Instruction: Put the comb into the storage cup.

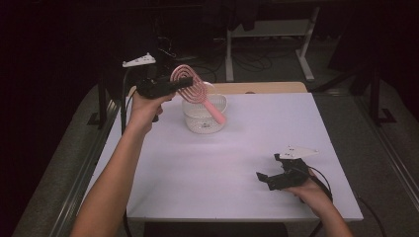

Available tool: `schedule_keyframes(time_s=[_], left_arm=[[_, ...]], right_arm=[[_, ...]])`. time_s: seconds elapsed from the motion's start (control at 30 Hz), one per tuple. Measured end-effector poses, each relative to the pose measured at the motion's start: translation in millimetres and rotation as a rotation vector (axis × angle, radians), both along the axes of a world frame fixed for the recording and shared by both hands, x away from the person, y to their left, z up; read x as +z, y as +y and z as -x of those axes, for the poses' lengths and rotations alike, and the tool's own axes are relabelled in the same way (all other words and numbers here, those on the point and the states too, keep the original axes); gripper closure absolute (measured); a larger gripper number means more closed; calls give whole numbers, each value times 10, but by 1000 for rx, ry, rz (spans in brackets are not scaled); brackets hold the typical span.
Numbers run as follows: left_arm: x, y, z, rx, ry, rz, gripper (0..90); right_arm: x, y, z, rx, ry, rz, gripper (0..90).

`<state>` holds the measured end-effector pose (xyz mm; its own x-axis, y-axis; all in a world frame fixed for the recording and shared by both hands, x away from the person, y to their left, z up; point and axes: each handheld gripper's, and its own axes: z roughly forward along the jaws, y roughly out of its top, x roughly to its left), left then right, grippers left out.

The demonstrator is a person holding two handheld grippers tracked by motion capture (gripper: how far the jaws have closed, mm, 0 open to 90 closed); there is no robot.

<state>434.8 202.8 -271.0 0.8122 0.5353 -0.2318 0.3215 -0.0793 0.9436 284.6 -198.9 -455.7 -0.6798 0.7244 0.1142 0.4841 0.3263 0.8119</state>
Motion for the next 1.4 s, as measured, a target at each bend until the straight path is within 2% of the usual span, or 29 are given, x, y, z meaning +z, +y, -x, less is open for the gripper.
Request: schedule_keyframes(time_s=[0.37,0.47,0.73,0.93,1.4], left_arm=[[7,15,-161,50,-20,-2,656],[4,33,-208,63,-19,9,656],[-69,64,-318,102,-16,30,656],[-126,50,-369,116,-16,15,656],[-444,41,-503,143,42,13,656]], right_arm=[[-3,-1,1,3,1,4,22],[-1,-10,0,-1,1,3,22],[0,-14,1,0,0,3,22],[-1,-22,0,-1,-1,2,22],[-5,-20,4,-4,1,4,22]])
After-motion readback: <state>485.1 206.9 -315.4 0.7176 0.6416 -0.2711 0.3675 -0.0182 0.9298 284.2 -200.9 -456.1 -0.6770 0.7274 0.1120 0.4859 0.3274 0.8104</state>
